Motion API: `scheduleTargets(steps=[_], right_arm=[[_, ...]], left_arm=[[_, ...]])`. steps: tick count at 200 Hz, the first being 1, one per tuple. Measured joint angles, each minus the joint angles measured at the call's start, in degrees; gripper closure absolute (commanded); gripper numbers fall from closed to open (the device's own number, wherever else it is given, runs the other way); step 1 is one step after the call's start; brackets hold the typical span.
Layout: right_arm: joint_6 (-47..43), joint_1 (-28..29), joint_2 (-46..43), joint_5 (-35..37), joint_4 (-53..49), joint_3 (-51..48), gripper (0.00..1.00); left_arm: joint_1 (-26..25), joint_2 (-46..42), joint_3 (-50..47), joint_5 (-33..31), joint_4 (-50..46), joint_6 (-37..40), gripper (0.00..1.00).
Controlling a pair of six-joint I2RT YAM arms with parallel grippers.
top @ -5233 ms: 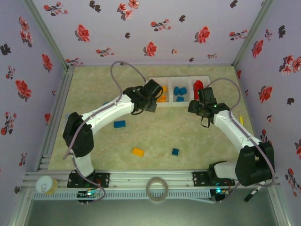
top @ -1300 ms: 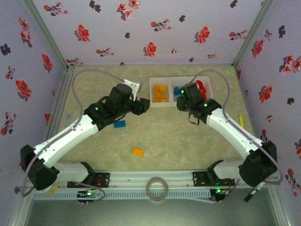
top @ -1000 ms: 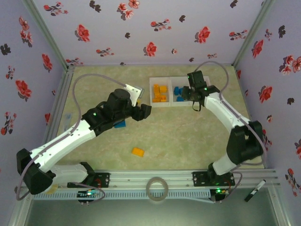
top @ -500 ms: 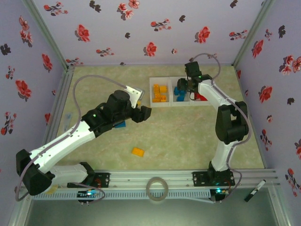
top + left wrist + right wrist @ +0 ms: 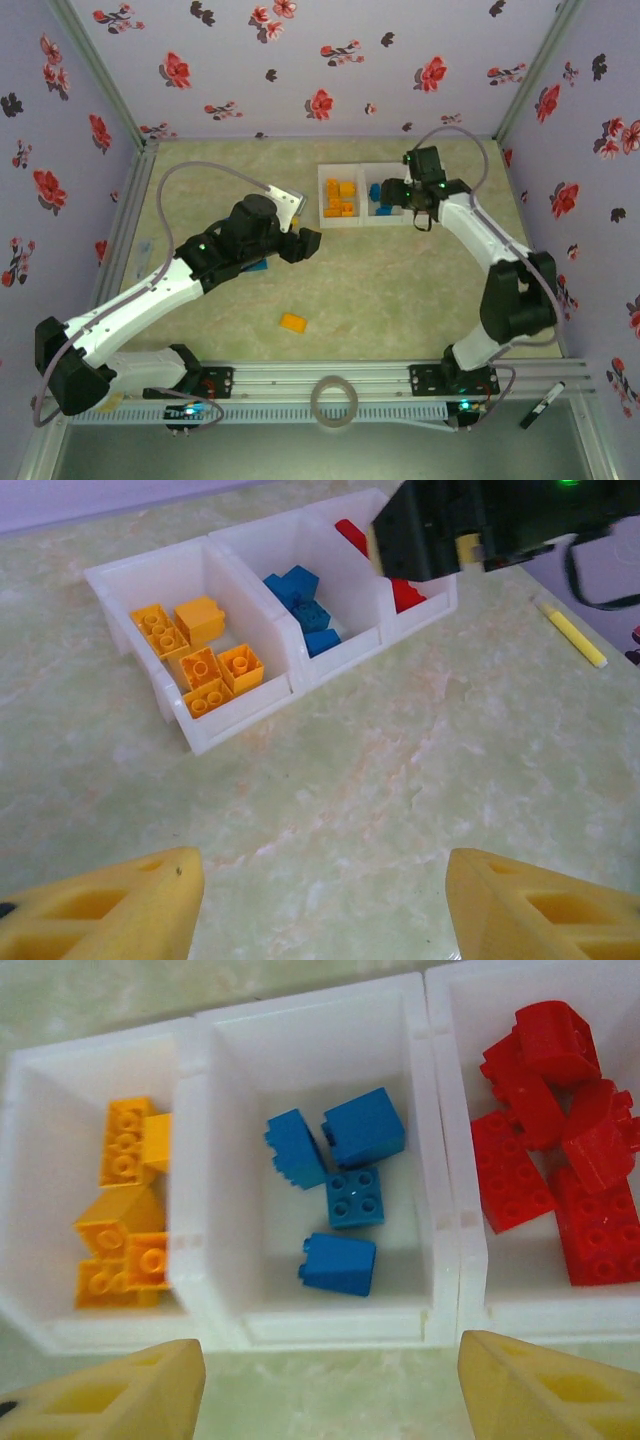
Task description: Sort the legos into containers by color
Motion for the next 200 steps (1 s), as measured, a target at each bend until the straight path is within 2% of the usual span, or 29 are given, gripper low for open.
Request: scheduleTargets(steps=[36, 57, 140, 175, 200], right_arm=[[0.0, 1.9, -9.6, -2.2, 0.9, -5.6, 0.31], [-0.1, 4.6, -13.6, -2.8, 1.1, -7.9, 0.30], [-2.9, 12.5, -18.7, -4.9, 1.6, -10.5, 0.31], [-3.1, 14.1, -18.7, -5.4, 1.9, -11.1, 0.31], [-3.1, 14.7, -18.7, -5.3, 1.9, -11.5, 0.31]], left_arm=[[0.5, -0.1, -1.0, -1.0, 0.0, -0.1, 0.34], [2.5, -0.1, -1.1, -1.4, 0.0, -1.0, 0.34], [23.0, 3.8, -3.7, -4.2, -3.1, -11.9, 0.31], [28.9, 9.7, -4.2, -4.7, -4.3, -14.4, 0.29], [31.4, 15.1, -3.9, -5.5, -4.7, -15.0, 0.29]])
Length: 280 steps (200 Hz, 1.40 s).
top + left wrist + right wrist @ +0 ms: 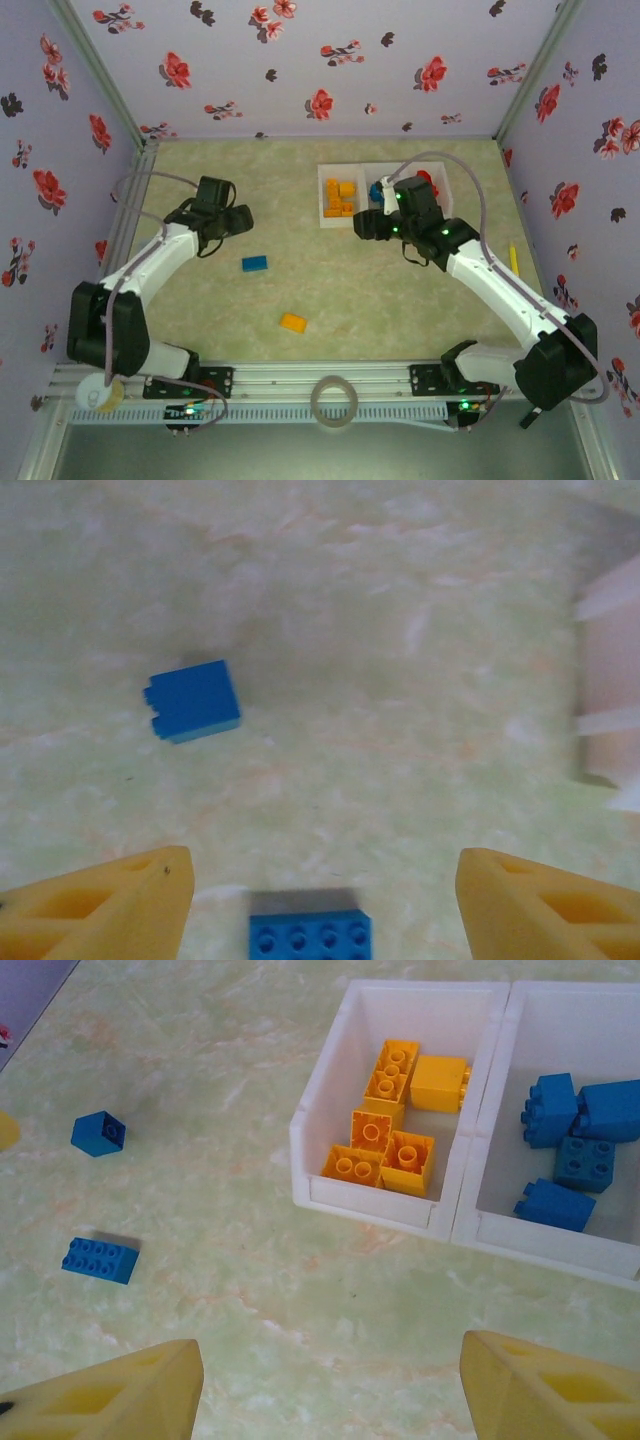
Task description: Sort the legos into containers by color
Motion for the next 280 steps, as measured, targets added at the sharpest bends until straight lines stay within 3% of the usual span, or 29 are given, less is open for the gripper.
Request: scheduleTargets(steps=[69, 146, 203, 241, 280], right_arm=[[0.0, 1.7, -1.3, 0.1, 0.0, -1.9, 0.31], [0.1, 2.1, -3.0, 1.1, 0.0, -2.6, 0.31], [0.3, 2.3, -3.0, 1.8, 0.0, -3.1, 0.31], [0.6, 2.3, -3.0, 2.3, 0.0, -3.1, 0.31], [1.7, 2.3, -2.4, 6.0, -0.1, -3.1, 0.32]], left_arm=[[3.1, 14.9, 6.8, -1.9, -0.4, 0.0, 0.30], [3.4, 23.1, 11.3, -4.5, -0.5, 0.0, 0.32], [3.4, 26.8, 14.3, -5.7, -0.7, 0.0, 0.43], [3.4, 27.8, 14.8, -6.1, -0.9, 0.0, 0.61], [3.1, 27.8, 15.0, -5.9, -0.9, 0.1, 0.67]])
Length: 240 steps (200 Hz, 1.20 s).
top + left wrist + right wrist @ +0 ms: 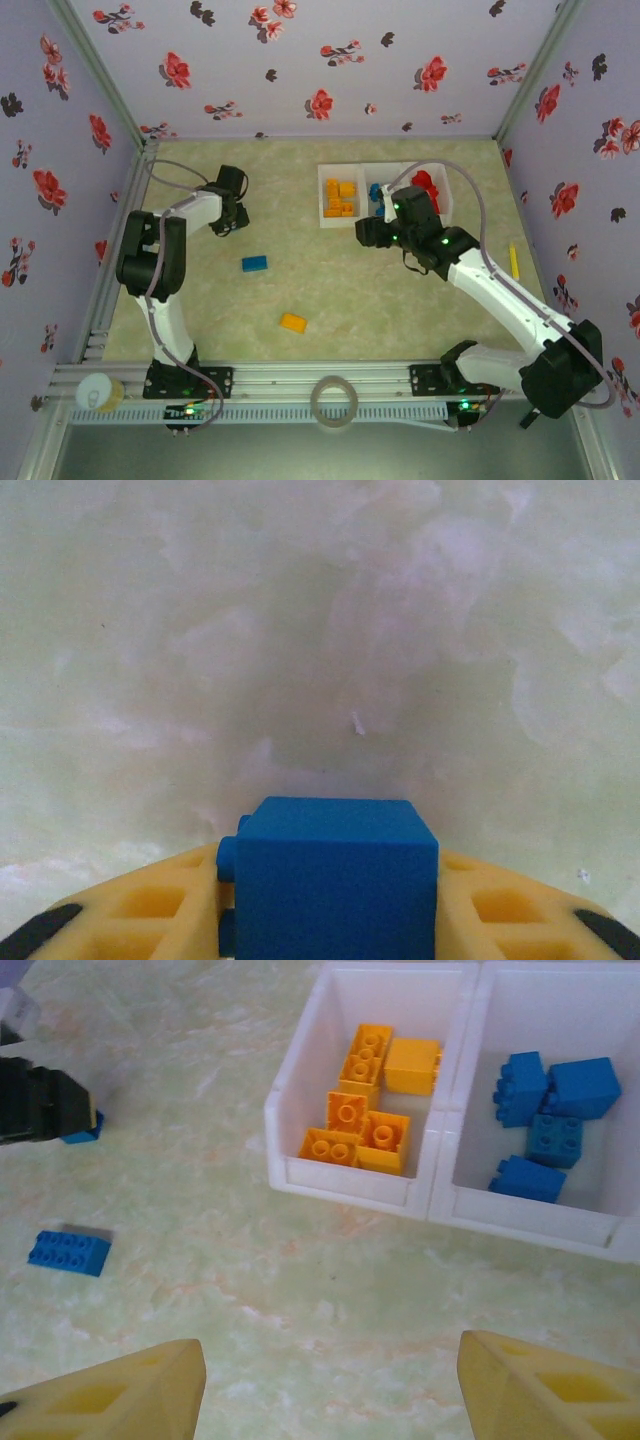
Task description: Sort the legos into containers by color
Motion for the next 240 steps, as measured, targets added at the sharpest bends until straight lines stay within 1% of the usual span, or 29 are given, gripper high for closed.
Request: scheduleTargets(steps=[25, 71, 100, 141, 172, 214, 240], right_arm=[[1.3, 0.0, 0.9, 3.2, -0.6, 0.0, 0.32], [4.0, 0.0, 1.0, 8.9, -1.8, 0.0, 0.31], [6.0, -1.2, 0.8, 11.5, -2.5, 0.0, 0.30], [9.0, -4.7, -4.3, 14.4, -3.4, -1.5, 0.30], [10.1, -5.8, -8.3, 15.6, -4.2, -3.1, 0.30], [11.0, -5.9, -10.3, 16.4, -5.6, -4.4, 0.31], [11.1, -6.0, -11.5, 16.9, -6.0, -4.9, 0.31]], left_arm=[[-2.0, 0.0, 1.9, 0.3, -1.4, 0.0, 0.68], [-9.6, -0.2, 10.3, 1.8, -3.5, 0.8, 0.68], [-14.0, -0.2, 17.0, 2.9, -5.7, 2.0, 0.68], [-19.6, 0.3, 26.8, 5.7, -8.0, 3.7, 0.68], [-22.9, 4.3, 35.0, 7.6, -9.6, 4.7, 0.68], [-26.0, 12.8, 45.6, 9.5, -11.4, 4.8, 0.68], [-27.7, 16.3, 48.7, 10.4, -10.8, 4.5, 0.67]])
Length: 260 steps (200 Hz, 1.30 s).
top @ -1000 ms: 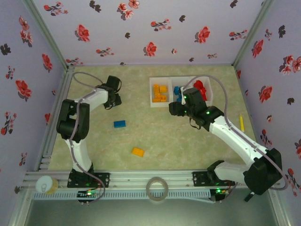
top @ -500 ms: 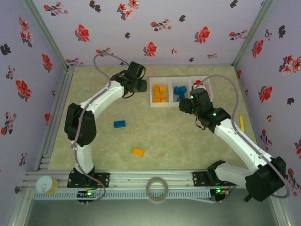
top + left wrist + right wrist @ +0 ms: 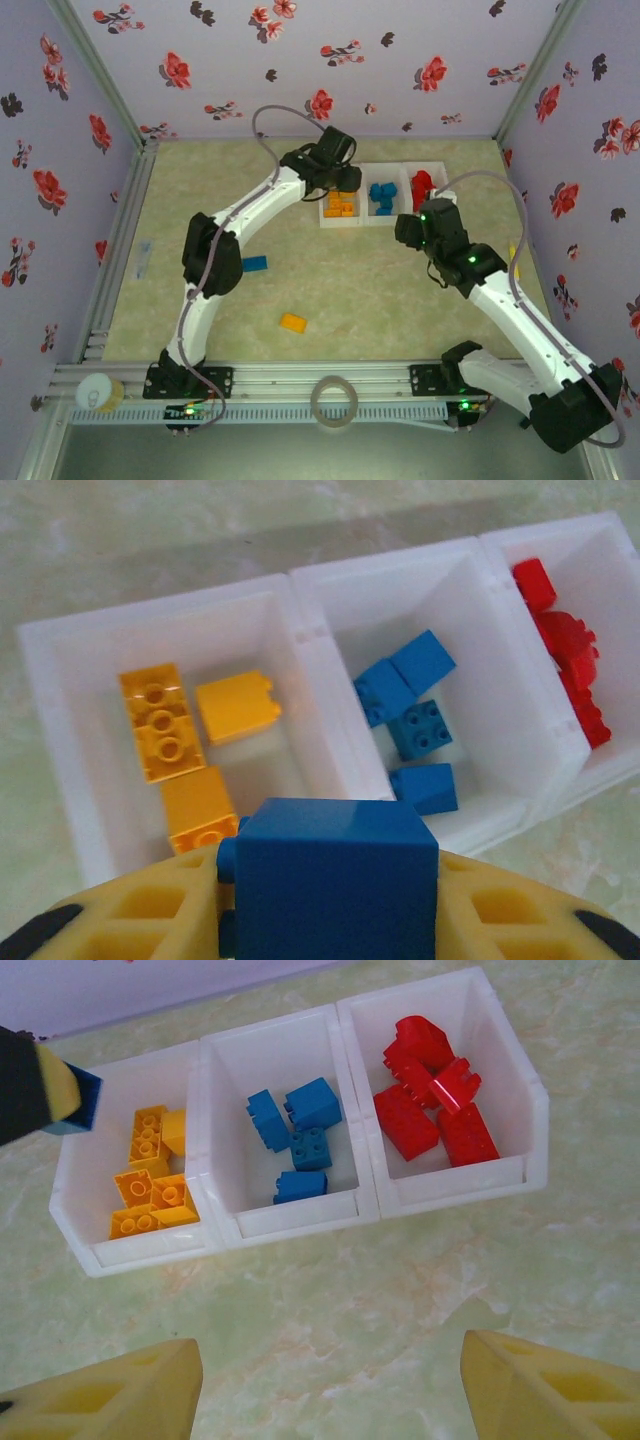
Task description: Sort the legos into containers by color
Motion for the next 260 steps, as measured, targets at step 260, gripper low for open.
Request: scheduleTargets(steps=[260], right_arm=[[1.3, -0.1, -3.2, -0.6, -1.9, -2.5, 0.31]], left_arm=[[-1.6, 2.3, 2.2, 6.1, 5.6, -1.0, 0.35]])
